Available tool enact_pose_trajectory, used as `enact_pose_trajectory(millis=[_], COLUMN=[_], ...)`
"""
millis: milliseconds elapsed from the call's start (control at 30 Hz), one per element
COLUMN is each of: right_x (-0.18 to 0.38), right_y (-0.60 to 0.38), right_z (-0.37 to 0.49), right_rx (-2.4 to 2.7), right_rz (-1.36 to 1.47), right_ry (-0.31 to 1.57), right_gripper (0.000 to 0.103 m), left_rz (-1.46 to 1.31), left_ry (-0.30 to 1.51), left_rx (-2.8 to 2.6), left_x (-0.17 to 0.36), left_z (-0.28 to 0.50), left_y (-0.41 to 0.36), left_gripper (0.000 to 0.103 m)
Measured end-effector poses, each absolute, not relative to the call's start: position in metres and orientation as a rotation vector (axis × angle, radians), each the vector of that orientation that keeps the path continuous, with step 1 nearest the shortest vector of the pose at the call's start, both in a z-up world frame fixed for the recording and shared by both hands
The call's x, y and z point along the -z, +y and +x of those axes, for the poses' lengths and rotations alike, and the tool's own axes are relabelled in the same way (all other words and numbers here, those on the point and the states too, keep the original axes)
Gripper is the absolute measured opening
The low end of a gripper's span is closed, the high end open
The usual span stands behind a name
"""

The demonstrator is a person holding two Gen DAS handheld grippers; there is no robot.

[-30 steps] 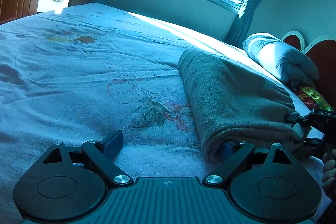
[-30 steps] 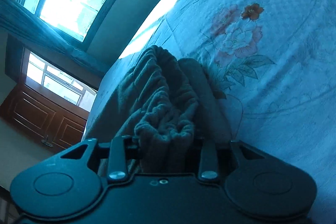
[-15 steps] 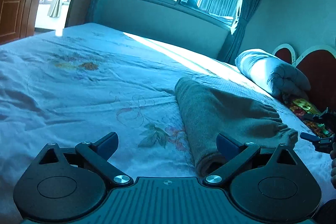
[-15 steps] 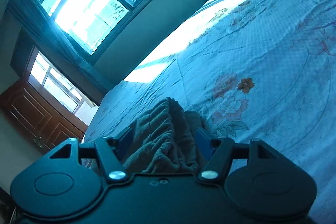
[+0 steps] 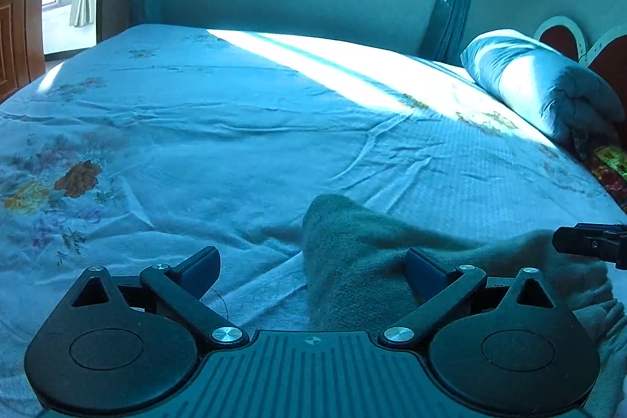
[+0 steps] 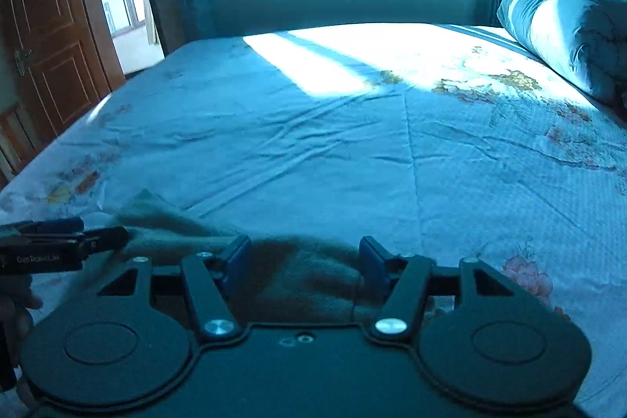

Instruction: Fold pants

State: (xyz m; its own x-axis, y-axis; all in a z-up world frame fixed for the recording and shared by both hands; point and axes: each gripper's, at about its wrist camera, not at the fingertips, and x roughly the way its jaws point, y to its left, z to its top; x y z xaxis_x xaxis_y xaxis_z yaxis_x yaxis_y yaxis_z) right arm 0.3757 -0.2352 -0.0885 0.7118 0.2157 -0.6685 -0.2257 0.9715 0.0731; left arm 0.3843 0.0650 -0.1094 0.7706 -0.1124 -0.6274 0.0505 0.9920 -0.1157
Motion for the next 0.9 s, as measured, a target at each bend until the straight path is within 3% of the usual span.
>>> enact_pose_trajectory(millis=[100, 200, 267, 433, 667, 900], right_x=[0.119, 0.113, 0.094, 0.088, 0.14, 0.175], right_y=[-0.23, -0.235, -0.254, -0.33, -0.376, -0.396], right_z=[0.383, 0.374, 0.355, 0.309, 0.282, 0.291], right_rx=[-0.233, -0.266, -0.311, -0.343, -0.359, -0.431], right_rz=[-0.164, -0.144, -0.022, 0.351, 0.675, 1.014], right_ry=[0.78, 0.744, 0.666, 0.608, 0.742, 0.758], right_gripper=[0.056, 0.056, 0.057, 0.073, 0.069, 0.075], left_rz=[-0.143, -0.21, -0.221, -0.334, -0.417, -0.502], left_ry=[0.73, 0.724, 0.697, 0.655, 0.731, 0.782], left_rx=[0.113, 0.133, 0.141, 0.259, 0.328, 0.368], left_x=[0.136, 0.137, 0.129, 0.12, 0.142, 0.15], left_z=[0.393, 0.387, 0.372, 0.324, 0.298, 0.303], left_y=[0.074, 0.086, 0.096, 0.125, 0.125, 0.119], left_gripper=[0.103, 0.103, 0.103, 0.103, 0.103, 0.103])
